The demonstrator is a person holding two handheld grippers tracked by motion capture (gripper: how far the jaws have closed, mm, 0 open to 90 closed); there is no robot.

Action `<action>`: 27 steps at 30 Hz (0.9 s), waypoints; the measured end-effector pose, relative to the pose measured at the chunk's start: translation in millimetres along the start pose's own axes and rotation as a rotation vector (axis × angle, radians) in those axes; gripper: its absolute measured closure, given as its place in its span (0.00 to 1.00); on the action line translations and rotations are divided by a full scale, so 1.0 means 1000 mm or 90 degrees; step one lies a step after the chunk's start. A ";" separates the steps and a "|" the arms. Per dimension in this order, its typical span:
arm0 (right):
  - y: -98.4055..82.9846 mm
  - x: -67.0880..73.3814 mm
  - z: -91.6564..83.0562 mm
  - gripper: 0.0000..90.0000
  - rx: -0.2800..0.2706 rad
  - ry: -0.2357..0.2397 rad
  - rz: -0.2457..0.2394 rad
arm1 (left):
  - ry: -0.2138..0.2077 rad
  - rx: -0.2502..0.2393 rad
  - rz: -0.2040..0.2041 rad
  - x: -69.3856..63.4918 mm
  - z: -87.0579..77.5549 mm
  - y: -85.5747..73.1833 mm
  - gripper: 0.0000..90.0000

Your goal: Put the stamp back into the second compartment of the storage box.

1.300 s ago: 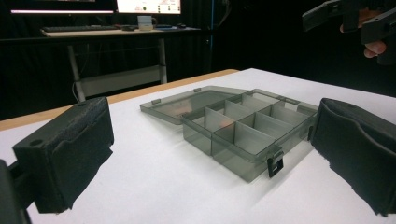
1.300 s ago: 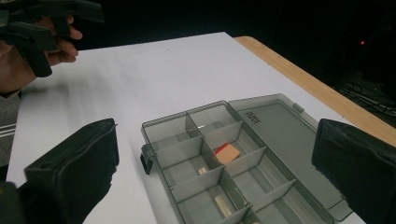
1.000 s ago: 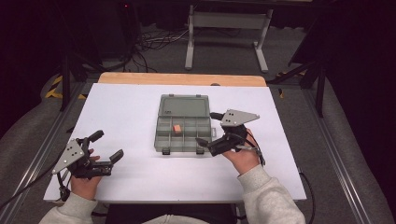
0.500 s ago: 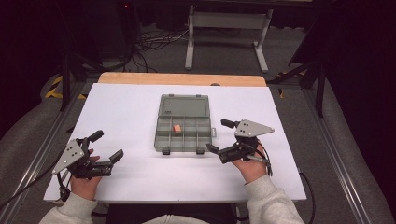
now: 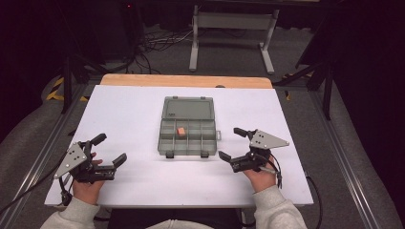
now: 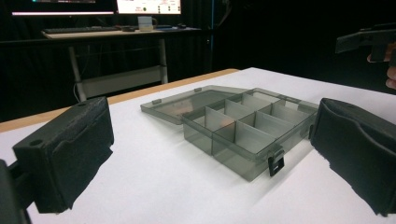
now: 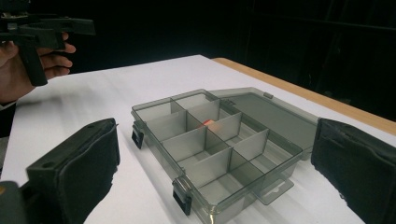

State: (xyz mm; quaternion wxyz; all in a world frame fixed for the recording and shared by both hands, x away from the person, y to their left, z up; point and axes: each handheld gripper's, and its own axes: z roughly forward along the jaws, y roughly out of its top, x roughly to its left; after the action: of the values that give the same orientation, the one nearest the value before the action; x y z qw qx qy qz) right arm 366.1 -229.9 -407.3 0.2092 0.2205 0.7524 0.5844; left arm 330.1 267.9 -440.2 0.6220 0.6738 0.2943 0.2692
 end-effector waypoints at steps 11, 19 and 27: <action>-0.026 -0.004 -0.004 0.01 0.000 -0.015 0.021 | 0.001 0.000 0.001 0.001 0.000 -0.002 0.00; -0.043 -0.007 -0.008 0.01 0.006 -0.027 0.048 | 0.003 -0.002 0.003 0.000 -0.001 -0.002 0.00; -0.045 -0.007 -0.008 0.01 0.008 -0.041 0.045 | 0.005 -0.003 0.001 0.001 -0.001 -0.004 0.00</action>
State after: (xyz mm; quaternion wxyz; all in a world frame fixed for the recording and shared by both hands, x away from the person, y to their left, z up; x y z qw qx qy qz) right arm 363.7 -250.3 -448.9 0.2115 0.2667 0.7408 0.5791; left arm 330.0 269.4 -444.2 0.6221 0.6715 0.2955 0.2735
